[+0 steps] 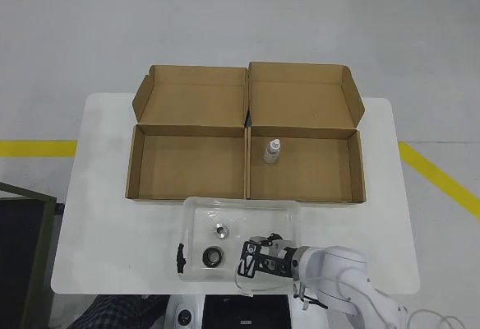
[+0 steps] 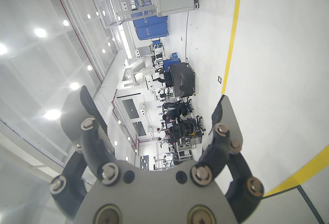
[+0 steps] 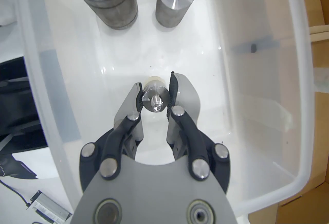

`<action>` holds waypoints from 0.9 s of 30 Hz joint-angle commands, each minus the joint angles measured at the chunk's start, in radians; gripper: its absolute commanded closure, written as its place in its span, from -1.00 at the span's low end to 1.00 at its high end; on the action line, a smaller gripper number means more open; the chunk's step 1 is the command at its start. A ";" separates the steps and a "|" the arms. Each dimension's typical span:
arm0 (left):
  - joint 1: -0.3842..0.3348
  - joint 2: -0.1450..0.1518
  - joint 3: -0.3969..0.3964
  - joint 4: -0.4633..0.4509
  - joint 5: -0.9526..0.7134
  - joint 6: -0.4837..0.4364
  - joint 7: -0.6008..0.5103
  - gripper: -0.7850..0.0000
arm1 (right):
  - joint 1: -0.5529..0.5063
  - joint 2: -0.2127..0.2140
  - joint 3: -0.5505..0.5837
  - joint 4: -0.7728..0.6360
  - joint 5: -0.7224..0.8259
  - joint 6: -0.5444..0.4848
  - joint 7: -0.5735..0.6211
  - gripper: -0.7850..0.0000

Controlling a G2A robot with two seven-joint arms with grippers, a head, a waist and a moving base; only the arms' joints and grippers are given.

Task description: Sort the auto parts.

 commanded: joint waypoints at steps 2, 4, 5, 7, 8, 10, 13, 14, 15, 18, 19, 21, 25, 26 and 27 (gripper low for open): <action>0.000 0.000 0.000 0.000 0.000 0.000 0.000 -1.00 | 0.001 0.003 0.011 -0.003 0.023 -0.024 -0.059 1.00; 0.000 0.000 0.000 0.000 0.000 0.000 0.000 -1.00 | -0.008 0.006 0.022 -0.014 0.030 -0.029 -0.116 1.00; 0.000 0.000 0.000 0.000 0.000 0.000 0.000 -1.00 | -0.012 0.007 0.030 -0.023 0.045 -0.035 -0.155 1.00; 0.000 0.000 0.000 0.000 0.000 0.000 0.000 -1.00 | -0.021 0.010 0.049 -0.028 0.058 -0.044 -0.214 1.00; 0.000 0.000 0.000 0.000 0.000 0.000 0.000 -1.00 | -0.026 0.012 0.060 -0.028 0.073 -0.056 -0.254 1.00; 0.000 0.000 0.000 0.000 0.000 0.000 0.000 -1.00 | -0.033 0.017 0.087 -0.022 0.104 -0.081 -0.330 1.00; 0.000 0.000 0.000 0.000 0.000 0.000 0.000 -1.00 | -0.032 0.024 0.139 0.014 0.239 -0.197 -0.486 1.00; 0.000 0.000 0.000 0.000 0.000 0.000 0.000 -1.00 | -0.030 0.027 0.169 0.024 0.265 -0.213 -0.526 1.00; 0.000 0.000 0.000 0.000 0.000 0.000 0.000 -1.00 | -0.033 0.030 0.193 0.032 0.288 -0.229 -0.564 1.00; 0.000 0.000 0.000 0.000 0.000 0.000 0.000 -1.00 | -0.046 0.037 0.254 0.055 0.353 -0.285 -0.665 1.00; 0.000 0.000 0.000 0.000 0.000 0.000 0.000 -1.00 | -0.050 0.040 0.273 0.061 0.367 -0.302 -0.691 1.00; 0.000 0.000 0.000 0.000 0.000 0.000 0.000 -1.00 | -0.061 0.043 0.307 0.068 0.397 -0.325 -0.747 1.00; 0.000 0.000 0.000 0.000 0.000 0.000 0.000 -1.00 | -0.088 0.048 0.362 0.083 0.435 -0.358 -0.844 1.00; 0.000 0.000 0.000 0.000 0.000 0.000 0.000 -1.00 | -0.091 0.048 0.372 0.086 0.442 -0.360 -0.864 1.00; 0.000 0.000 0.000 0.000 0.000 0.000 0.000 -1.00 | -0.094 0.048 0.379 0.088 0.447 -0.359 -0.881 1.00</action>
